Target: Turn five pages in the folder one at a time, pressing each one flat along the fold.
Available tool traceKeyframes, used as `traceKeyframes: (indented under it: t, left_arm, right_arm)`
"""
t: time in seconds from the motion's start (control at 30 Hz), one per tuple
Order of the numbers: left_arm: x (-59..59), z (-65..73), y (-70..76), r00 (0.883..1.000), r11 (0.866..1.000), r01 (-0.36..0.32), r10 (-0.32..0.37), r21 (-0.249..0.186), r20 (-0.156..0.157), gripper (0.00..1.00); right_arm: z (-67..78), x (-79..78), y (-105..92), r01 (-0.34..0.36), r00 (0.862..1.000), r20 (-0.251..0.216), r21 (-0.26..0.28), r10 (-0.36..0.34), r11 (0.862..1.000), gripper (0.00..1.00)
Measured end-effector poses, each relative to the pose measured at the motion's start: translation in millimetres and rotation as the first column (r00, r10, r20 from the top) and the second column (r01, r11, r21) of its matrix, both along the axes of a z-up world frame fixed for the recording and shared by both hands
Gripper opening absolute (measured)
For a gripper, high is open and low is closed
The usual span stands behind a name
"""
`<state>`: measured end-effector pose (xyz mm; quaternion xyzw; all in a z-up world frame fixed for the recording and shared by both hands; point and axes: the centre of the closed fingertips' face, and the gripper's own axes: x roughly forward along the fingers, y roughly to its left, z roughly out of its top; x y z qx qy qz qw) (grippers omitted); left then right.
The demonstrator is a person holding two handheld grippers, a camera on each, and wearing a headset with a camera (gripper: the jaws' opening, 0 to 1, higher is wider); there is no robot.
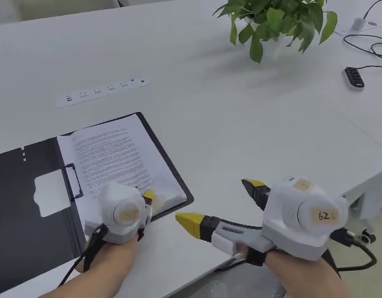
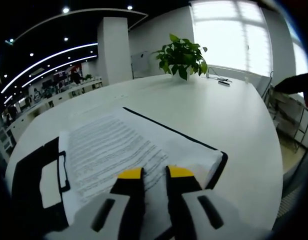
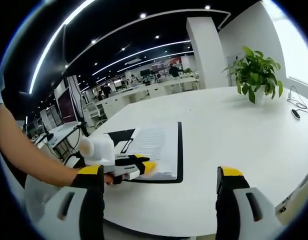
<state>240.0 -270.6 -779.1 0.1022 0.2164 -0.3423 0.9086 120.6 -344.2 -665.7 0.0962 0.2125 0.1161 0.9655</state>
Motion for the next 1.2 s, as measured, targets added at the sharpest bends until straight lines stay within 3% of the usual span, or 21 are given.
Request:
traceKeyframes:
  t: [0.17,0.3,0.33,0.37,0.43,0.47,0.57,0.63,0.67,0.73,0.77,0.83,1.0,1.1,1.2]
  left_arm:
    - [-0.2,-0.7,-0.3,1.0,1.0,-0.019,0.019,-0.02,-0.012,0.14]
    - [0.0,-1.1,-0.6,0.999,0.999,-0.029,0.028,-0.03,-0.018,0.13]
    - [-0.1,-1.0,-0.7,0.999,0.999,-0.031,0.031,-0.033,-0.02,0.13]
    - [0.0,-1.1,-0.7,0.999,0.999,-0.032,0.031,-0.035,-0.021,0.13]
    - [0.6,-1.6,-0.8,0.999,0.999,-0.036,0.035,-0.039,-0.027,0.13]
    - [1.0,-1.6,-0.8,0.999,0.998,-0.038,0.037,-0.04,-0.029,0.12]
    - [2.2,-2.1,-0.5,0.999,0.998,-0.044,0.043,-0.044,-0.034,0.12]
    - [2.4,-2.3,-0.6,0.998,0.998,-0.046,0.045,-0.045,-0.034,0.12]
    - [2.4,-2.3,-0.7,0.999,0.998,-0.045,0.043,-0.043,-0.033,0.12]
    - [2.5,-2.4,-0.7,0.998,0.998,-0.047,0.046,-0.045,-0.036,0.12]
    - [2.7,-2.4,-0.8,0.998,0.998,-0.048,0.046,-0.045,-0.035,0.12]
    - [2.9,-2.3,-0.8,0.998,0.997,-0.053,0.051,-0.051,-0.038,0.12]
    - [3.5,-2.0,-0.9,0.998,0.997,-0.054,0.052,-0.054,-0.037,0.12]
    - [4.1,-1.6,-0.8,0.998,0.997,-0.056,0.054,-0.056,-0.038,0.13]
    - [4.3,-1.2,-1.0,0.998,0.997,-0.059,0.056,-0.058,-0.039,0.13]
  right_arm:
    - [-5.3,11.3,5.1,-0.069,0.996,-0.055,0.008,0.069,0.998,0.8]
    - [-17.5,31.2,9.7,-0.109,0.99,-0.091,0.02,0.11,0.994,0.69]
    - [-24.5,31.3,10.2,-0.117,0.983,-0.136,0.026,0.119,0.993,0.67]
    - [-26.5,35.9,11.6,-0.11,0.983,-0.142,0.051,0.116,0.993,0.63]
    - [-33.0,44.1,20.2,-0.107,0.976,-0.169,0.158,0.134,0.982,0.52]
    - [-39.5,47.7,23.6,-0.079,0.971,-0.203,0.225,0.126,0.971,0.47]
    - [-55.0,57.1,24.4,0.007,0.964,-0.255,0.323,0.08,0.946,0.38]
    - [-67.5,61.5,21.9,0.107,0.947,-0.319,0.409,0.032,0.906,0.35]
    - [-70.0,64.1,19.8,0.152,0.942,-0.334,0.45,0.008,0.88,0.33]
    - [-77.4,68.4,10.7,0.276,0.918,-0.391,0.526,-0.059,0.805,0.26]
    - [-79.3,71.9,4.4,0.336,0.907,-0.409,0.564,-0.098,0.754,0.23]
    - [-86.2,73.6,-4.0,0.395,0.887,-0.441,0.572,-0.136,0.719,0.2]
    - [-96.4,76.5,-2.7,0.406,0.874,-0.472,0.569,-0.12,0.715,0.21]
    - [-99.5,77.8,1.1,0.399,0.872,-0.479,0.568,-0.106,0.72,0.21]
    - [-101.1,78.4,6.7,0.387,0.871,-0.483,0.56,-0.092,0.733,0.2]
